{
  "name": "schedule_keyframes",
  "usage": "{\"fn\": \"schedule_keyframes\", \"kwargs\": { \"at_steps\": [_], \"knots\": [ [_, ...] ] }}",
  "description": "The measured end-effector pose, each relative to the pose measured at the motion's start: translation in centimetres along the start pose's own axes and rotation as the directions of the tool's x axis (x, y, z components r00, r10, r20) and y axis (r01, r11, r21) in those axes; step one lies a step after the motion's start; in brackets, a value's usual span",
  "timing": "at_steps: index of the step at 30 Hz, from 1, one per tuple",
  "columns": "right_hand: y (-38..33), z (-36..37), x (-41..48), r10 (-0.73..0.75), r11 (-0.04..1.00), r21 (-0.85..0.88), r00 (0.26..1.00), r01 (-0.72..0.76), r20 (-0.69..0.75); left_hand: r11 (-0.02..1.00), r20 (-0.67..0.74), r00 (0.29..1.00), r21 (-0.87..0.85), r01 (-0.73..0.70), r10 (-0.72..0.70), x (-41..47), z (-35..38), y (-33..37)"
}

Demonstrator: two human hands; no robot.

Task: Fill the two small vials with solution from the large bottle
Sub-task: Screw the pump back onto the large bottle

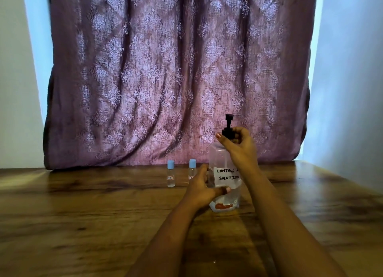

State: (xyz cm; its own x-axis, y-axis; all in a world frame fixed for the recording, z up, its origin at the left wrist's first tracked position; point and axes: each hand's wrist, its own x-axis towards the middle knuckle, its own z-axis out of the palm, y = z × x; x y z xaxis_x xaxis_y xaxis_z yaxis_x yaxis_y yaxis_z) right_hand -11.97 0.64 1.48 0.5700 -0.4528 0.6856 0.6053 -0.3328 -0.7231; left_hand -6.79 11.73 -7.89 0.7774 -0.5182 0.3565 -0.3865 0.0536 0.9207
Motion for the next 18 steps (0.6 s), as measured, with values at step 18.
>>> {"fn": "schedule_keyframes", "kwargs": {
  "at_steps": [18],
  "knots": [
    [-0.10, -0.02, 0.08, -0.012, 0.998, -0.063, 1.000, 0.012, 0.004, 1.000, -0.001, 1.000, -0.016, -0.012, 0.012, 0.09, 0.00, -0.28]
  ]
}}
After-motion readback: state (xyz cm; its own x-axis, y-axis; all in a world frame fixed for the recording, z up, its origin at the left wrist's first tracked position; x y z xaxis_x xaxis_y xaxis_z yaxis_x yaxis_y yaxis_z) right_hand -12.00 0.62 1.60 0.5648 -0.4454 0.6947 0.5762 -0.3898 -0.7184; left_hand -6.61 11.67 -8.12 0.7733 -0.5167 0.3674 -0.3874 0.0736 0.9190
